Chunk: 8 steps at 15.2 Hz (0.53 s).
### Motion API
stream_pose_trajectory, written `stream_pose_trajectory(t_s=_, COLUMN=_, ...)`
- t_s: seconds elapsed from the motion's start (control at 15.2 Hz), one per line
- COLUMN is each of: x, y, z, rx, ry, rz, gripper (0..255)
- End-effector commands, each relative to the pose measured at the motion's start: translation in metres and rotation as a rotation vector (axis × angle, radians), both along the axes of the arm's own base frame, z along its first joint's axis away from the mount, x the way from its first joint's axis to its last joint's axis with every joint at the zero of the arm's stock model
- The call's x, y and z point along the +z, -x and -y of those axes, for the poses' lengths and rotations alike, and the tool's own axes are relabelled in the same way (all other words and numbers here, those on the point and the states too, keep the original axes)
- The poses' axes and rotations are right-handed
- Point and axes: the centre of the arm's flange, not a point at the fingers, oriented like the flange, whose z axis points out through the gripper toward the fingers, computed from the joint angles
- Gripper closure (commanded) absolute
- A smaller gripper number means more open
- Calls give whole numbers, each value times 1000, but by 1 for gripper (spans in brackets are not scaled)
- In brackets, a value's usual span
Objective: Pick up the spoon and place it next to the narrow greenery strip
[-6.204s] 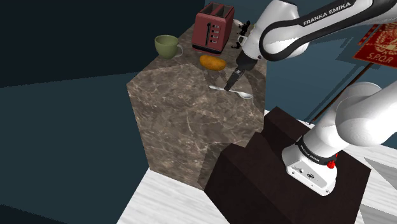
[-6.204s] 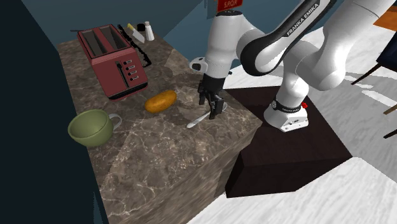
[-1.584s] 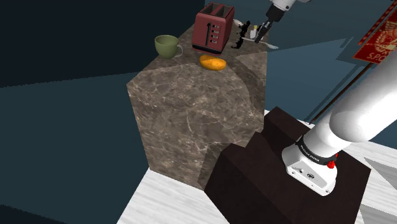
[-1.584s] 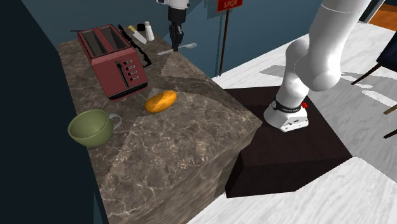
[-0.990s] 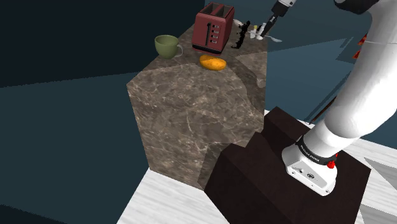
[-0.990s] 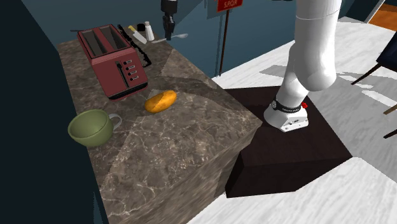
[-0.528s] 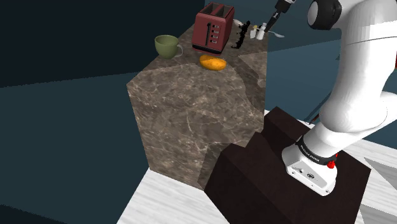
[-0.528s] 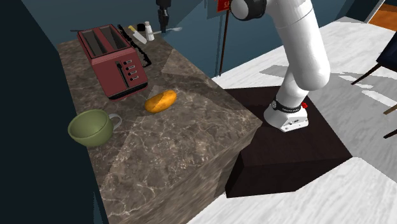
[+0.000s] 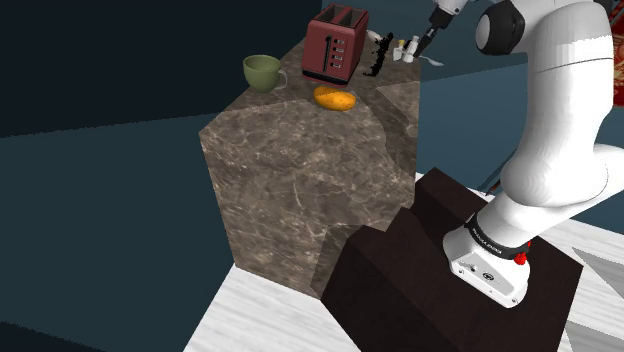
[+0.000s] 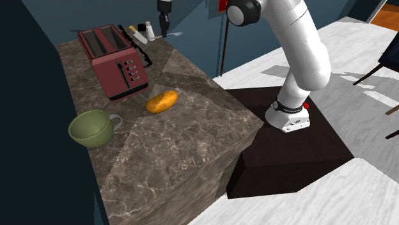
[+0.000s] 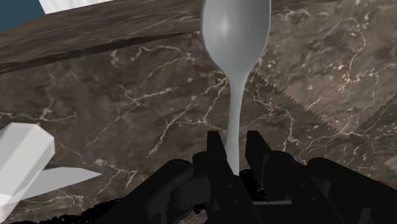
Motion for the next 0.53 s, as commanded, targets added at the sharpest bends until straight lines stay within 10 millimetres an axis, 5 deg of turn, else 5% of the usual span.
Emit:
stream_pose_trajectory(t_s=0.0, x=-10, y=-1, z=0, rx=0, ry=0, rz=0, gripper=255)
stream_pose_trajectory(t_s=0.46, x=-47, y=-1, z=0, rx=0, ry=0, rz=0, gripper=255)
